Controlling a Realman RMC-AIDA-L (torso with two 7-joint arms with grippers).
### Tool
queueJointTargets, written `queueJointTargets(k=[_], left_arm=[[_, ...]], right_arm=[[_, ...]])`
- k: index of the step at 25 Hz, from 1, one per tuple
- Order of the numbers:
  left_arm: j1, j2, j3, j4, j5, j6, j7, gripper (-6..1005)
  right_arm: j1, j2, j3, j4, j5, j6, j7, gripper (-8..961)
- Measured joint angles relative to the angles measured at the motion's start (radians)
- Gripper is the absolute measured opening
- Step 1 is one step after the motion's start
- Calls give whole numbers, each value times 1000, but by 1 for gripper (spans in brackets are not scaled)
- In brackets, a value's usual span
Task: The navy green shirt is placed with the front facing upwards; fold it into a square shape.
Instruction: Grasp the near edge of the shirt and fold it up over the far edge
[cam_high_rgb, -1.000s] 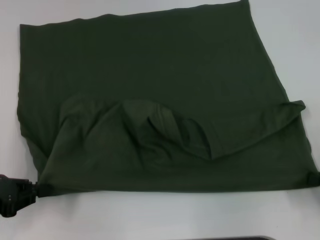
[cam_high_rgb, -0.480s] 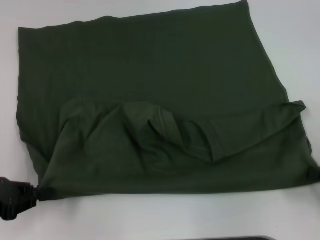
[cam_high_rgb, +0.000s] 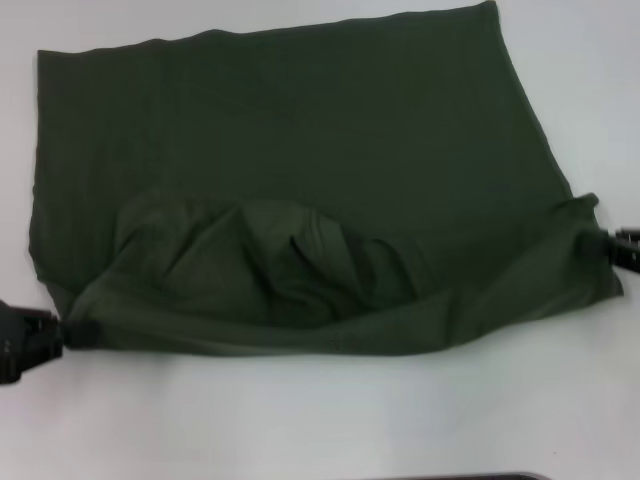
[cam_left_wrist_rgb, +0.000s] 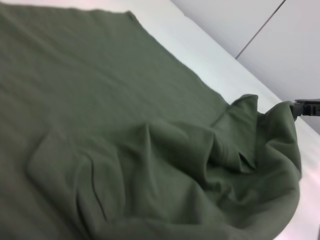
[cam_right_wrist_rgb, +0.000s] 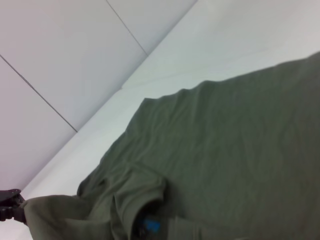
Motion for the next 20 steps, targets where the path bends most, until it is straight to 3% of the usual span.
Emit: queueJointTargets(k=[11, 20], left_arm=[[-55, 16, -147, 79, -9, 87, -2, 68], [-62, 17, -160, 153, -91, 136, -22, 70]], right_arm=[[113, -10, 29, -102, 19, -33, 113, 40], [102, -14, 30, -168, 101, -83, 150, 40]])
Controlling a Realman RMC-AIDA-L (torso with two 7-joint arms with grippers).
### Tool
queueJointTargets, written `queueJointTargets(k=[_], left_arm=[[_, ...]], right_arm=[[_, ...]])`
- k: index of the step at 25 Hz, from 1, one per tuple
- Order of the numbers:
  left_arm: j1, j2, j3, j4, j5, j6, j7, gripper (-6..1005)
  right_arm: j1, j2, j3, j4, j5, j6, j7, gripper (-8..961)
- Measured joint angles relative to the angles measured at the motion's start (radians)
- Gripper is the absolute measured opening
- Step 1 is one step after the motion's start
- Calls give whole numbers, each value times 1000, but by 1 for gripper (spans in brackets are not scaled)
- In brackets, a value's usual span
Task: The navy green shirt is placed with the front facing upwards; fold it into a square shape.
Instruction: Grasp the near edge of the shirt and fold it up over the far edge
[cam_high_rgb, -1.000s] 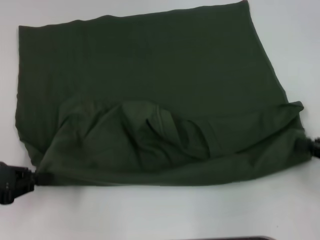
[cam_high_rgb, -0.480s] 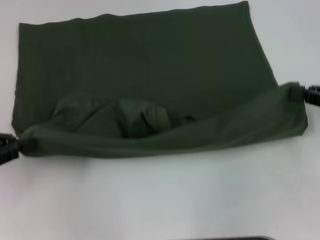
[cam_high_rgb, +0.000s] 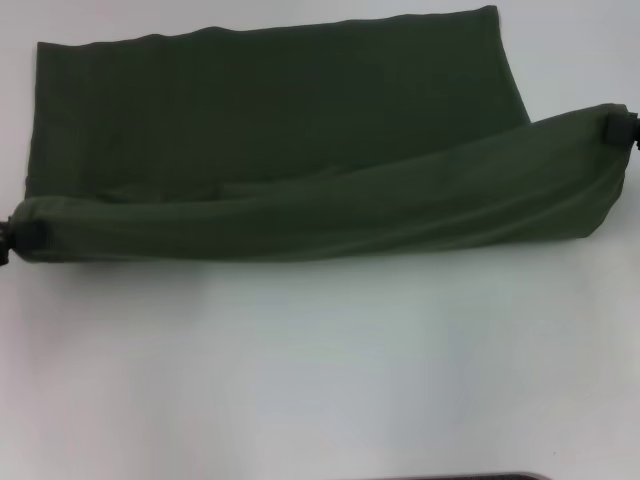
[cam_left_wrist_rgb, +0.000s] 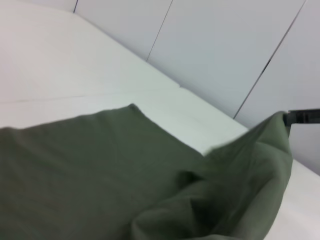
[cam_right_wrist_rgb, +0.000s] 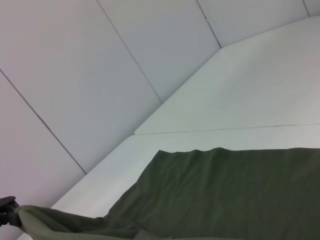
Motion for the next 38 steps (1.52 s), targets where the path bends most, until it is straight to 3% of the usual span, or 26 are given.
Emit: queueJointTargets(k=[14, 21, 30, 38], left_arm=[[-5, 0, 5, 8, -47, 2, 10, 75], [-51, -13, 10, -20, -55, -37, 12, 77], [-157, -14, 9, -95, -56, -166, -15, 80], [-218, -21, 30, -117, -50, -352, -63, 82]], right_arm=[[-36, 10, 1, -3, -21, -8, 0, 40], [1, 24, -13, 27, -34, 64, 20, 40], [75, 9, -51, 48, -35, 181, 107, 40], [120, -21, -103, 50, -35, 335, 206, 40]])
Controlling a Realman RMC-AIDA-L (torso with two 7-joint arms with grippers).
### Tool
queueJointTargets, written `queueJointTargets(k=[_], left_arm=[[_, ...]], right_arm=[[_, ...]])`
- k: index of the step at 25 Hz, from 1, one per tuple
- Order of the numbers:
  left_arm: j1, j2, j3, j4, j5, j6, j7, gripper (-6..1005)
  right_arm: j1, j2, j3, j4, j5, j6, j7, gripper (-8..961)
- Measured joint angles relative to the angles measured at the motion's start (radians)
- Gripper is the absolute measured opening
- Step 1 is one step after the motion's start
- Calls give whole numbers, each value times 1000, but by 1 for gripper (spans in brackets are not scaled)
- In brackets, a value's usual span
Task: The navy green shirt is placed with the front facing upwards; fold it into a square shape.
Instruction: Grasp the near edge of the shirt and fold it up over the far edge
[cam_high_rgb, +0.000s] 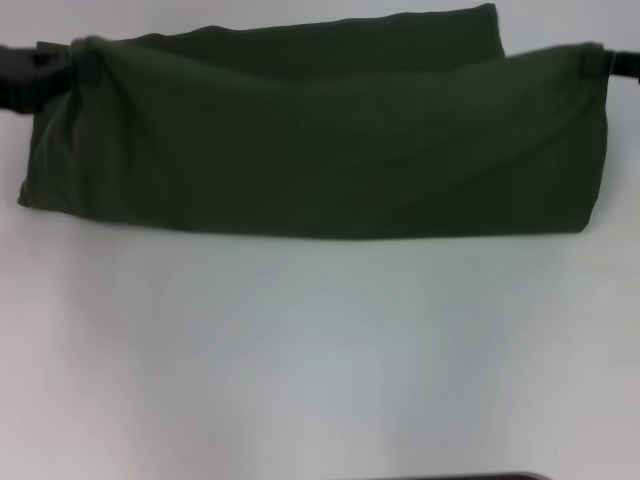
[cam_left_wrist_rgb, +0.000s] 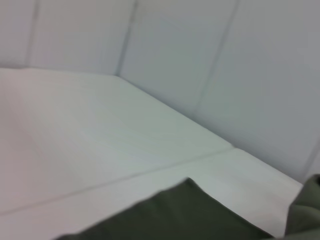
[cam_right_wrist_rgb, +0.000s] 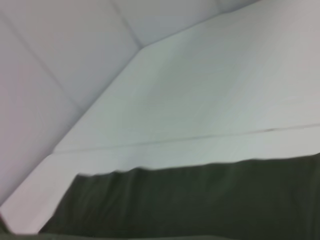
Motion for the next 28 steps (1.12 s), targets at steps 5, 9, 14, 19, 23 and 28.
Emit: queueJointTargets(k=[5, 9, 14, 19, 23, 28], left_arm=[[-46, 1, 20, -66, -5, -160, -11, 84], [-86, 3, 49, -131, -4, -298, -12, 85], [-140, -19, 62, -189, -4, -502, -5, 86], [-170, -33, 142, -244, -5, -658, -1, 88], [-178, -54, 175, -258, -5, -763, 0, 89], [-184, -67, 195, -281, -6, -859, 0, 91]], right_arm=[[31, -3, -16, 2, 0, 103, 58, 40], [57, -4, -41, 41, 0, 217, 96, 40], [98, -3, -82, 131, 0, 392, 104, 40], [140, 14, -130, 180, 3, 529, 97, 40], [160, 45, -187, 194, 8, 642, 96, 40], [175, 70, -221, 196, 9, 709, 92, 41]])
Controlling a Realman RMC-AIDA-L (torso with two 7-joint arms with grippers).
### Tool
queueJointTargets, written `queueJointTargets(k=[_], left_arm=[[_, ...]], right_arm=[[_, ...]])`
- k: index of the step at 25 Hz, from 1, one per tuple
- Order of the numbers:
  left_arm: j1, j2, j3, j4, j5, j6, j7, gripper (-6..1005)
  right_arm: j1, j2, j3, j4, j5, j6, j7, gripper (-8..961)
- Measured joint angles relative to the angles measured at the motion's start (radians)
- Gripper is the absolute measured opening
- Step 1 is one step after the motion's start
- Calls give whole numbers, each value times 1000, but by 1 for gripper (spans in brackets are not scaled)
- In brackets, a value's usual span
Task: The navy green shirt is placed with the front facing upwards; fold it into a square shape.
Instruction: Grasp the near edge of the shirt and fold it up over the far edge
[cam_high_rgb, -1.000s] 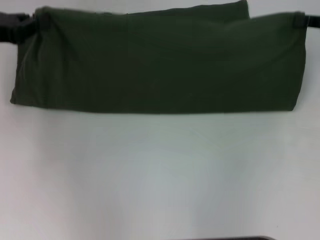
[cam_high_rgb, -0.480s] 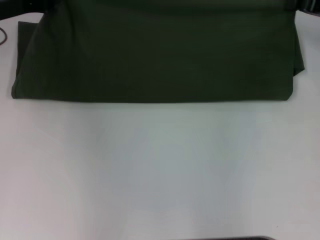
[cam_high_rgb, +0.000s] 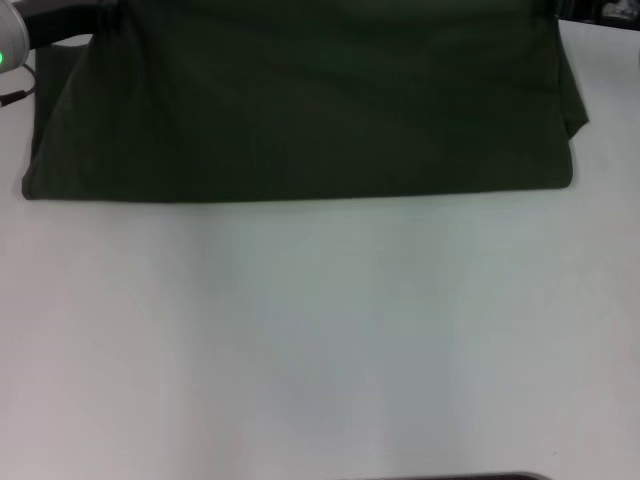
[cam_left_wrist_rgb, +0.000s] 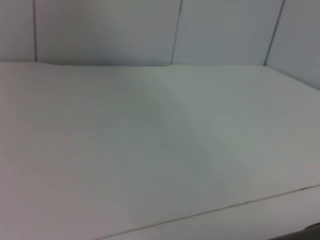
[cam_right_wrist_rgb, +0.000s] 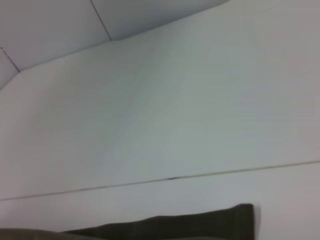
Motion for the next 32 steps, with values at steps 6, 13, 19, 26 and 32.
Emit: queueJointTargets(k=[6, 13, 19, 26, 32], left_arm=[[-2, -7, 0, -24, 0, -94, 0, 92], [-1, -11, 0, -27, 0, -136, 0, 95], [-4, -17, 2, -39, 0, -174, 7, 96], [-5, -39, 2, -38, -8, -232, 9, 99], [-14, -47, 2, -68, -9, -336, 4, 100]], right_arm=[[27, 22, -12, 8, 21, 61, -26, 41], [57, 24, -13, 42, 30, 117, -53, 40], [74, 29, -14, 80, 31, 169, -78, 40], [98, 32, -15, 139, 31, 226, -107, 41], [105, 32, -16, 156, 31, 232, -141, 121]])
